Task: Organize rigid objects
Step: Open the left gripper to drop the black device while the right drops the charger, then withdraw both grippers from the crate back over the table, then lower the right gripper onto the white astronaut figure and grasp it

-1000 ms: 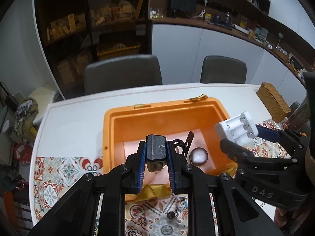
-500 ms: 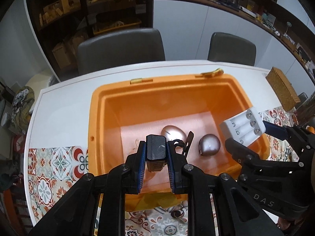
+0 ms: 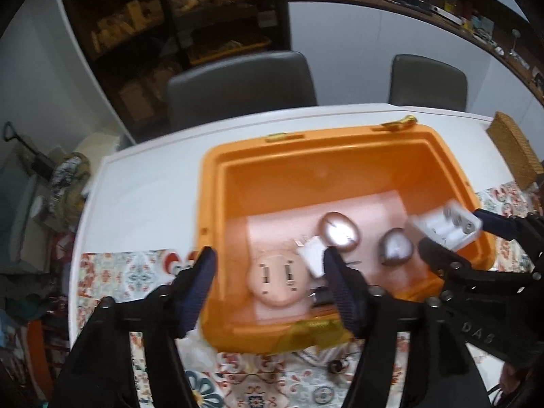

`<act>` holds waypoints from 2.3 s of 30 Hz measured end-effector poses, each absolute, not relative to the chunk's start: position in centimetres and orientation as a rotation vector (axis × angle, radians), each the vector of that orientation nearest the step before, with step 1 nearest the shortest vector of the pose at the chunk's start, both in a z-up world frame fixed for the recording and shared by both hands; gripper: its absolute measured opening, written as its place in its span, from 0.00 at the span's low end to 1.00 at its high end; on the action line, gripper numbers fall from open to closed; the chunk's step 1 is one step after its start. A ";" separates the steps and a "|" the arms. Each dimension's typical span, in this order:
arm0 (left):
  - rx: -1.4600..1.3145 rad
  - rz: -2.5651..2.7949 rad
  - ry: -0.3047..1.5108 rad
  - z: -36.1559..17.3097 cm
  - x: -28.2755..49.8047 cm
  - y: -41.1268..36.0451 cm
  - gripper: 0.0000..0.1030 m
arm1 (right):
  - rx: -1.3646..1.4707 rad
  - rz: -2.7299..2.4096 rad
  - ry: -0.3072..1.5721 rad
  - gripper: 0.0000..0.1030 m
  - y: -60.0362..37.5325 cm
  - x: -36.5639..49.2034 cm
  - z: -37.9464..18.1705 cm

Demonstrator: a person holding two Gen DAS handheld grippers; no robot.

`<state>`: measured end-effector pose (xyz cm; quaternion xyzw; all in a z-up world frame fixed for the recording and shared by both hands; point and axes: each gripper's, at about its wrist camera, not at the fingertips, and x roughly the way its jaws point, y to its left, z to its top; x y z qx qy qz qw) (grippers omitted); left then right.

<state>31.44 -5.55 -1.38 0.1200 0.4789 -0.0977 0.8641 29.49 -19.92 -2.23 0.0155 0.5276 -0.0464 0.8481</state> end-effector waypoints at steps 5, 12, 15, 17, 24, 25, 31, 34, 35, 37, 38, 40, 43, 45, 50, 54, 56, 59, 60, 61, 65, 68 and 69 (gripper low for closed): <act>0.241 -0.137 1.005 -1.6 30.6 -3.6 0.79 | 0.032 -0.075 1.112 0.74 -19.3 29.4 -2.6; 0.213 -0.106 1.029 -2.3 29.3 -1.9 0.81 | 0.045 -0.094 1.118 0.77 -18.9 28.6 -3.4; 0.195 -0.104 1.030 -2.4 28.4 -1.4 0.81 | 0.054 -0.098 1.090 0.77 -18.9 27.5 -2.8; 0.180 -0.103 1.028 -2.3 27.9 -1.1 0.82 | 0.057 -0.095 1.061 0.77 -18.9 26.5 -2.2; 0.134 -0.107 1.006 -1.6 26.0 -0.3 0.84 | 0.062 -0.079 0.972 0.77 -18.6 23.5 0.0; 0.132 -0.108 1.002 -1.4 25.7 -0.3 0.85 | 0.061 -0.077 0.962 0.77 -18.5 23.1 0.2; 0.130 -0.102 0.969 -0.9 23.7 0.0 0.88 | 0.070 -0.066 0.888 0.77 -18.2 20.2 1.2; 0.127 -0.105 0.971 -1.1 23.0 0.1 0.88 | 0.081 -0.057 0.885 0.77 -18.1 19.2 1.0; 0.128 -0.108 0.971 -1.2 22.7 0.1 0.88 | 0.087 -0.052 0.885 0.77 -18.1 18.9 0.9; 0.131 -0.107 0.972 -1.4 22.1 0.2 0.89 | 0.090 -0.047 0.891 0.77 -18.0 18.3 0.7; 0.134 -0.108 0.973 -1.5 21.8 0.2 0.89 | 0.095 -0.044 0.888 0.77 -18.1 18.0 0.6; 0.131 -0.108 0.978 -1.8 21.2 0.3 0.89 | 0.104 -0.035 0.895 0.77 -18.0 17.5 0.3; 0.124 -0.109 0.990 -2.4 20.4 0.7 0.89 | 0.107 -0.027 0.915 0.77 -17.8 16.8 -0.3; 0.125 -0.107 1.000 -2.9 19.9 0.8 0.89 | 0.105 -0.027 0.925 0.77 -17.7 16.5 -0.9; 0.121 -0.099 1.036 -4.5 19.1 1.3 0.89 | 0.094 -0.022 0.943 0.77 -17.1 15.9 -2.0; 0.120 -0.089 1.063 -5.6 18.7 1.6 0.89 | 0.068 -0.018 0.945 0.77 -16.5 15.8 -2.8; 0.115 -0.091 1.083 -6.3 18.6 1.8 0.89 | 0.063 -0.009 0.945 0.77 -16.2 15.7 -3.2; 0.124 -0.080 1.098 -7.1 18.4 2.0 0.89 | 0.050 0.003 0.952 0.77 -15.8 15.8 -3.9; 0.128 -0.076 1.101 -7.4 18.3 2.0 0.89 | 0.047 0.007 0.954 0.77 -15.7 15.8 -4.1; 0.129 -0.075 1.105 -7.5 18.2 2.0 0.89 | 0.044 0.009 0.955 0.77 -15.5 15.8 -4.3; 0.126 -0.075 1.131 -8.6 18.0 2.3 0.89 | 0.047 0.028 0.958 0.77 -15.1 15.8 -5.3; 0.131 -0.068 1.145 -9.4 17.9 2.4 0.89 | 0.060 0.038 0.965 0.77 -14.9 16.0 -6.3; 0.133 -0.063 1.149 -9.6 17.9 2.5 0.89 | 0.064 0.041 0.967 0.77 -14.9 16.0 -6.6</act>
